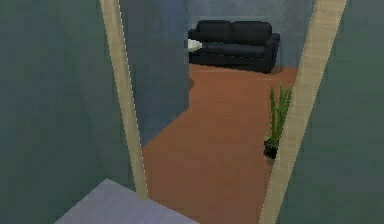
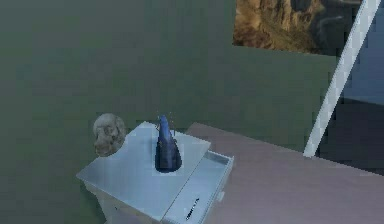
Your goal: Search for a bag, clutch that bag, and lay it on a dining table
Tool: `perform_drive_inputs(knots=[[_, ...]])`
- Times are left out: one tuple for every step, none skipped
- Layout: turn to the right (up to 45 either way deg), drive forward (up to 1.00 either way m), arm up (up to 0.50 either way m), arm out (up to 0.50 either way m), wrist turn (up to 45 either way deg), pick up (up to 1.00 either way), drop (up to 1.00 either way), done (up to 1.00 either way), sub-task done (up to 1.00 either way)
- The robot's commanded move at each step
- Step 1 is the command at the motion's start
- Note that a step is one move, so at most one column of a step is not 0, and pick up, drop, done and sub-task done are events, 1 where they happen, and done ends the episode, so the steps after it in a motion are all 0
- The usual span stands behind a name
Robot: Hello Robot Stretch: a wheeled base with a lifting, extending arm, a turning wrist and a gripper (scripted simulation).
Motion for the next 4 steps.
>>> perform_drive_inputs(knots=[[0.0, 0.0, 0.38, 0.0, 0.0, 0.0, 0.0, 0.0, 0.0], [0.0, 0.0, 0.0, 0.46, 0.0, 0.0, 0.0, 0.0, 0.0], [0.0, 0.0, 0.0, 0.0, 45.0, 0.0, 0.0, 0.0, 0.0], [0.0, 0.0, 0.0, 0.0, 45.0, 0.0, 0.0, 0.0, 0.0]])
